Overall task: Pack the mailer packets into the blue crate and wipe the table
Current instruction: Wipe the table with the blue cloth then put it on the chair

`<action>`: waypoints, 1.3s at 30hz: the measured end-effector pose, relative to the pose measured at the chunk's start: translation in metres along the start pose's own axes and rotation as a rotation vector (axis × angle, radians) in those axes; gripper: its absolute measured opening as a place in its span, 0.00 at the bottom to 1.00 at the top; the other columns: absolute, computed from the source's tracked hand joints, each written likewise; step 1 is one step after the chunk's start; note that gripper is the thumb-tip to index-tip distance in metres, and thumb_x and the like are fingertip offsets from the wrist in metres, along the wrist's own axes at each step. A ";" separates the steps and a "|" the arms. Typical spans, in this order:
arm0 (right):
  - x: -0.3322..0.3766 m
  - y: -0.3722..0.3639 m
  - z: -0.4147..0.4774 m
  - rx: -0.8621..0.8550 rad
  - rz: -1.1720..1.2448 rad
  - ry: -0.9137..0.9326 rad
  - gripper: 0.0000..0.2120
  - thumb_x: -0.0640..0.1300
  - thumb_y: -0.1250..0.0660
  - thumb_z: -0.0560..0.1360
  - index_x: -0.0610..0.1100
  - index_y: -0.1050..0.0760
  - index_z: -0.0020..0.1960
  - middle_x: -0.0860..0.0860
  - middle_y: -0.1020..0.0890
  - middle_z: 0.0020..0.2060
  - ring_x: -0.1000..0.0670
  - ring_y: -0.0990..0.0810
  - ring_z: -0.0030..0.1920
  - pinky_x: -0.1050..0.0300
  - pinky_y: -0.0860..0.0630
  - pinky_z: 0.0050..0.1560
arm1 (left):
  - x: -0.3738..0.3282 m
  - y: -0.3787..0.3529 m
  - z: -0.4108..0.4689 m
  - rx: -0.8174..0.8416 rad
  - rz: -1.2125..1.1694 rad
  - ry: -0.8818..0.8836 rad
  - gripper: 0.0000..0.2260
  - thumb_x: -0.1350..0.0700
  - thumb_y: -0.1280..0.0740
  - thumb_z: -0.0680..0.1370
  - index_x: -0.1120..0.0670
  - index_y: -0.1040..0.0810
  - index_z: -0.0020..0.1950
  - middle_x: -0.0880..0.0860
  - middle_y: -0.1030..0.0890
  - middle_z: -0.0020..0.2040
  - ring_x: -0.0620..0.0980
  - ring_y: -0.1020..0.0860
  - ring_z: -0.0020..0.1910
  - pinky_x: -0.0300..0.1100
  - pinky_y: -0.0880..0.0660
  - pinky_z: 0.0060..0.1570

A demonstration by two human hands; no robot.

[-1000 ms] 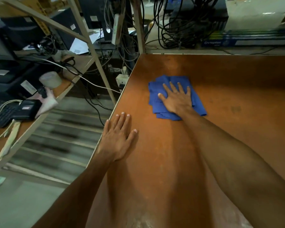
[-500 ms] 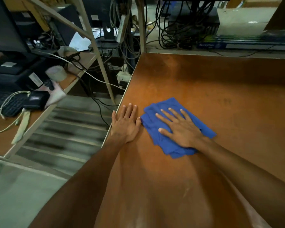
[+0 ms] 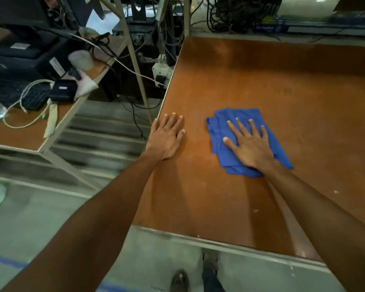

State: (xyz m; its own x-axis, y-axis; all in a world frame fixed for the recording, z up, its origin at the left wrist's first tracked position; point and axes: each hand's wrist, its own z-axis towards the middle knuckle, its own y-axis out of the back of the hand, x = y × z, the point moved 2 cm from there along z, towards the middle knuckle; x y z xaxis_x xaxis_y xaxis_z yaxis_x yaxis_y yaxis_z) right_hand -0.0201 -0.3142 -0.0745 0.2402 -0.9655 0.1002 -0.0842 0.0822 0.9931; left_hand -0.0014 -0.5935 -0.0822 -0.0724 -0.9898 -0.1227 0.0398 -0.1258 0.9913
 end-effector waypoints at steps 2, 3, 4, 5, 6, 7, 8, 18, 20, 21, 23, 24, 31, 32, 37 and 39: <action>0.031 -0.008 -0.030 -0.047 -0.039 0.145 0.33 0.72 0.63 0.75 0.63 0.60 0.78 0.59 0.52 0.79 0.46 0.55 0.79 0.38 0.57 0.76 | 0.002 -0.001 -0.004 -0.014 0.003 -0.014 0.24 0.44 0.53 0.84 0.46 0.45 0.80 0.50 0.43 0.80 0.54 0.47 0.79 0.56 0.52 0.76; 0.046 -0.013 -0.050 -0.045 -0.059 0.296 0.33 0.72 0.63 0.76 0.63 0.60 0.78 0.59 0.52 0.79 0.47 0.55 0.79 0.39 0.57 0.76 | 0.003 -0.002 -0.005 -0.016 0.004 -0.025 0.23 0.44 0.52 0.84 0.46 0.44 0.80 0.50 0.42 0.80 0.54 0.46 0.79 0.56 0.51 0.76; 0.053 -0.015 -0.066 -0.027 -0.073 0.412 0.32 0.71 0.62 0.77 0.63 0.60 0.78 0.59 0.52 0.79 0.48 0.55 0.79 0.41 0.56 0.77 | 0.004 -0.002 -0.007 -0.016 0.007 -0.039 0.23 0.45 0.52 0.84 0.45 0.43 0.79 0.49 0.41 0.80 0.54 0.45 0.79 0.56 0.50 0.76; 0.052 -0.015 -0.071 -0.020 -0.079 0.460 0.31 0.71 0.60 0.78 0.63 0.59 0.78 0.60 0.51 0.79 0.49 0.54 0.79 0.41 0.56 0.77 | 0.006 -0.002 -0.010 -0.015 0.006 -0.055 0.23 0.45 0.52 0.84 0.45 0.43 0.79 0.49 0.41 0.79 0.54 0.45 0.79 0.56 0.49 0.76; 0.047 -0.011 -0.068 -0.027 -0.077 0.405 0.31 0.71 0.59 0.78 0.64 0.58 0.78 0.59 0.49 0.79 0.48 0.53 0.79 0.41 0.54 0.77 | 0.007 -0.001 -0.013 -0.012 -0.002 -0.069 0.23 0.45 0.52 0.84 0.44 0.43 0.79 0.49 0.41 0.79 0.54 0.44 0.79 0.55 0.49 0.76; 0.042 -0.009 -0.065 -0.028 -0.041 0.253 0.31 0.70 0.59 0.77 0.64 0.57 0.78 0.58 0.48 0.79 0.47 0.52 0.79 0.40 0.54 0.77 | 0.008 -0.001 -0.017 -0.008 -0.012 -0.082 0.23 0.45 0.52 0.84 0.44 0.43 0.79 0.49 0.41 0.79 0.54 0.45 0.79 0.55 0.49 0.76; 0.042 -0.009 -0.065 -0.023 -0.011 0.084 0.32 0.70 0.59 0.77 0.63 0.56 0.78 0.58 0.48 0.79 0.46 0.52 0.79 0.39 0.55 0.77 | 0.009 0.000 -0.022 -0.008 -0.020 -0.094 0.23 0.45 0.52 0.84 0.44 0.43 0.80 0.49 0.41 0.80 0.54 0.45 0.79 0.54 0.49 0.76; 0.145 -0.022 -0.126 -0.029 -0.018 0.248 0.33 0.70 0.59 0.78 0.59 0.56 0.80 0.56 0.51 0.80 0.46 0.56 0.80 0.38 0.59 0.76 | 0.017 0.015 -0.039 0.095 -0.277 -0.139 0.20 0.48 0.47 0.85 0.47 0.38 0.78 0.51 0.43 0.80 0.53 0.48 0.79 0.50 0.55 0.75; 0.171 -0.028 -0.154 -0.015 0.001 0.471 0.32 0.69 0.56 0.79 0.59 0.55 0.79 0.57 0.50 0.80 0.46 0.55 0.80 0.39 0.60 0.77 | 0.016 0.014 -0.042 0.116 -0.262 -0.127 0.22 0.46 0.47 0.85 0.47 0.39 0.79 0.51 0.44 0.80 0.53 0.49 0.79 0.50 0.55 0.75; 0.175 -0.029 -0.169 0.001 -0.013 0.591 0.32 0.69 0.55 0.79 0.60 0.56 0.79 0.58 0.51 0.80 0.47 0.56 0.80 0.40 0.60 0.77 | 0.016 0.012 -0.043 0.127 -0.248 -0.126 0.22 0.45 0.47 0.84 0.47 0.40 0.79 0.51 0.44 0.80 0.53 0.50 0.79 0.51 0.55 0.75; 0.160 -0.024 -0.180 0.010 -0.057 0.680 0.32 0.70 0.54 0.79 0.62 0.56 0.79 0.59 0.51 0.79 0.49 0.56 0.80 0.43 0.60 0.77 | 0.018 0.008 -0.049 0.115 -0.181 -0.146 0.25 0.43 0.46 0.84 0.48 0.41 0.79 0.52 0.44 0.80 0.54 0.48 0.79 0.51 0.54 0.76; 0.144 -0.022 -0.175 -0.005 -0.063 0.632 0.32 0.71 0.55 0.78 0.62 0.56 0.79 0.60 0.51 0.79 0.49 0.55 0.80 0.43 0.60 0.77 | 0.018 0.006 -0.053 0.088 -0.130 -0.159 0.25 0.42 0.46 0.83 0.48 0.42 0.80 0.52 0.44 0.80 0.55 0.48 0.79 0.51 0.53 0.75; 0.081 -0.014 -0.185 0.018 -0.092 0.352 0.31 0.70 0.59 0.79 0.62 0.60 0.79 0.59 0.53 0.79 0.50 0.58 0.79 0.43 0.61 0.77 | -0.009 0.000 -0.083 0.025 -0.068 -0.135 0.30 0.37 0.51 0.82 0.49 0.46 0.81 0.51 0.48 0.81 0.53 0.51 0.80 0.53 0.54 0.77; 0.074 -0.013 -0.192 0.038 -0.094 0.410 0.31 0.71 0.59 0.79 0.63 0.60 0.78 0.60 0.54 0.79 0.51 0.59 0.79 0.44 0.61 0.77 | -0.011 0.000 -0.084 0.029 -0.056 -0.149 0.30 0.36 0.52 0.81 0.49 0.47 0.81 0.51 0.48 0.81 0.52 0.51 0.80 0.53 0.54 0.77; -0.011 0.000 -0.171 -0.013 -0.058 -0.027 0.33 0.74 0.77 0.70 0.66 0.71 0.74 0.57 0.51 0.80 0.48 0.54 0.80 0.41 0.56 0.77 | -0.014 0.000 -0.086 0.042 -0.044 -0.167 0.33 0.33 0.57 0.80 0.48 0.50 0.81 0.51 0.50 0.81 0.51 0.53 0.80 0.53 0.55 0.77; -0.007 0.001 -0.173 0.063 -0.037 -0.032 0.36 0.72 0.71 0.71 0.63 0.63 0.78 0.57 0.56 0.80 0.47 0.60 0.79 0.37 0.60 0.76 | -0.016 0.001 -0.085 0.048 -0.044 -0.163 0.33 0.32 0.58 0.80 0.49 0.51 0.81 0.51 0.51 0.81 0.51 0.54 0.80 0.54 0.55 0.77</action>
State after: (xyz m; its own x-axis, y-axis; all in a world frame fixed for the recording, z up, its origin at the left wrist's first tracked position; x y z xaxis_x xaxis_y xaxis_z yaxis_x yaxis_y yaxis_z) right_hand 0.1455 -0.2644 -0.0634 0.2132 -0.9751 0.0606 -0.1366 0.0316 0.9901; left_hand 0.0847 -0.5836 -0.0833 -0.2340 -0.9588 -0.1609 -0.0147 -0.1620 0.9867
